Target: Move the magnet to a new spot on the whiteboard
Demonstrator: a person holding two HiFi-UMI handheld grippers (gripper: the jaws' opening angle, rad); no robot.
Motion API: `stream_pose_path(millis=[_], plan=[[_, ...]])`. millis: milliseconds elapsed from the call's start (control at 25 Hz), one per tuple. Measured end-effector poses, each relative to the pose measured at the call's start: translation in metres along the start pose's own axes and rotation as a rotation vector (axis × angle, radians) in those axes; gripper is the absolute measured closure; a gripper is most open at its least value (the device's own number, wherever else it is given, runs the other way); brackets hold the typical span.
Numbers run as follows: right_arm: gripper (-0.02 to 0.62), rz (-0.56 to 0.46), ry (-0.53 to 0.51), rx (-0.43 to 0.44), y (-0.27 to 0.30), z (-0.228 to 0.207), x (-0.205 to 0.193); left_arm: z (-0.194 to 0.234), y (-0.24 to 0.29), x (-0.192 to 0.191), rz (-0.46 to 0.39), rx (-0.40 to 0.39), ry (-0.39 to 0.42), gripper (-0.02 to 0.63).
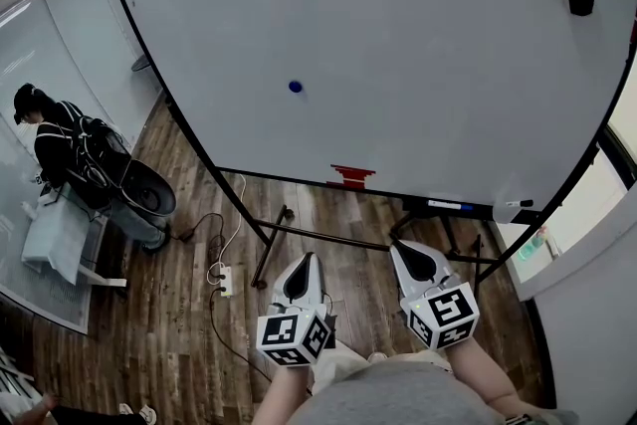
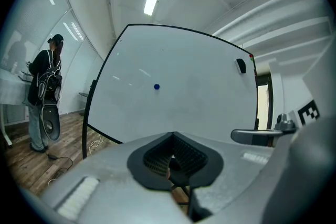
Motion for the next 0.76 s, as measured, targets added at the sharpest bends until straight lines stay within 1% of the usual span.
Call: stream_pose_path(millis=[280, 760], plan=[[0.595, 0.007, 0.005, 0.001, 0.002, 0.002, -0.006, 0.005, 0.0, -0.003, 0.012, 0.0, 0.003, 0.601], [0.595, -0.001, -0.006, 0.019, 0.009, 0.012, -0.003, 0.014, -0.006, 0.001, 0.003, 0.008, 0.005, 0.601]])
Point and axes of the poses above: the fingertips, and each gripper's own axes: y forward along the fingers, z to its left, x out of its top, the point moved 7 cm from there along -y, backward along the fingers, and after that the axes turned 2 degrees about -y, right-handed, at the moved point
